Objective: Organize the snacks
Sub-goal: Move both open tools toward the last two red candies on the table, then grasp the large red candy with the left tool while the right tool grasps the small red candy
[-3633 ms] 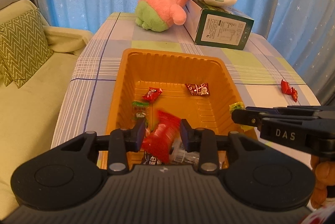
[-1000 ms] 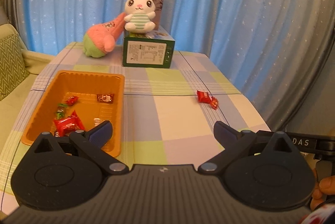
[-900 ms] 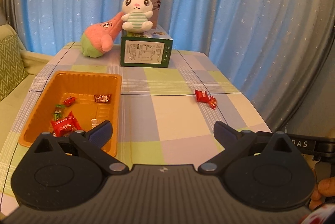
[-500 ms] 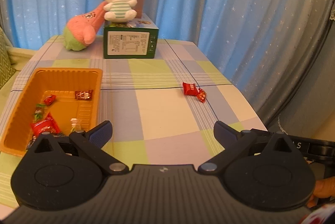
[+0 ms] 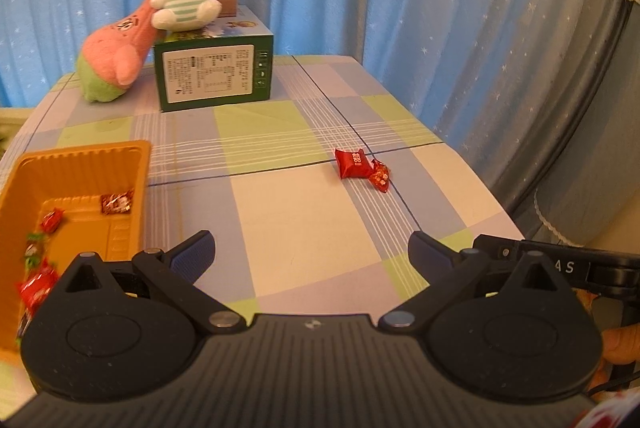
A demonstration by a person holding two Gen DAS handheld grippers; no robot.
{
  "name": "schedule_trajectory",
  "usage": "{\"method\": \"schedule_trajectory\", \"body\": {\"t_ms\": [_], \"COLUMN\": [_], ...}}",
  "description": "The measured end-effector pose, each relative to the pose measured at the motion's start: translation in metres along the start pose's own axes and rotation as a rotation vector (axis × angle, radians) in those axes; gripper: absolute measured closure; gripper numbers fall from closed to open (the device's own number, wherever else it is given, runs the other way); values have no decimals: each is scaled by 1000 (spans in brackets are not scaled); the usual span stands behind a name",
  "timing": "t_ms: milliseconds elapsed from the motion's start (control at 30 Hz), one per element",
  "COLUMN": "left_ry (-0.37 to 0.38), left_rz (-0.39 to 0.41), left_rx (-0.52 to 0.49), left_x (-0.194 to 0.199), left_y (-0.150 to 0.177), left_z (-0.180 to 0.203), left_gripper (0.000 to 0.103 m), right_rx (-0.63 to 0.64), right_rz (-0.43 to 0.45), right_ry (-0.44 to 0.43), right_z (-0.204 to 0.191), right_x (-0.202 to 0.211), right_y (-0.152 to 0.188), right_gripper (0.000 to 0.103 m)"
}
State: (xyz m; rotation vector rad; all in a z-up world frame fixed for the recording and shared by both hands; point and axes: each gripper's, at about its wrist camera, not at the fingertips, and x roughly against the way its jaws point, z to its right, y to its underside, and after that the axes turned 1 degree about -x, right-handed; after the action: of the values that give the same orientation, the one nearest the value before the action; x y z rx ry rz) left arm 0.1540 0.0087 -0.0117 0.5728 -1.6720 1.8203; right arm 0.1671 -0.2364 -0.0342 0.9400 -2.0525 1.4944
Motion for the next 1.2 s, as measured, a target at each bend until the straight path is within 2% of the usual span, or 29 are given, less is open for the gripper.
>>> {"method": "schedule_trajectory", "body": {"t_ms": [533, 667, 867, 1200], "left_ry": [-15, -13, -11, -13], "left_rz": [-9, -14, -23, -42], "left_rx": [-133, -155, -158, -194], "left_x": [-102, -122, -145, -166], "left_y": [-50, -59, -67, -68], "left_z": [-7, -11, -18, -17], "left_gripper": [6, 6, 6, 6], "right_rx": [-18, -17, -16, 32], "right_rz": [17, 14, 15, -18], "right_ry": [-24, -37, -58, -24], "right_z": [11, 11, 8, 3], "right_x": [-108, -137, -173, -211], "right_y": [-42, -52, -65, -68], "right_gripper": [39, 53, 59, 70]}}
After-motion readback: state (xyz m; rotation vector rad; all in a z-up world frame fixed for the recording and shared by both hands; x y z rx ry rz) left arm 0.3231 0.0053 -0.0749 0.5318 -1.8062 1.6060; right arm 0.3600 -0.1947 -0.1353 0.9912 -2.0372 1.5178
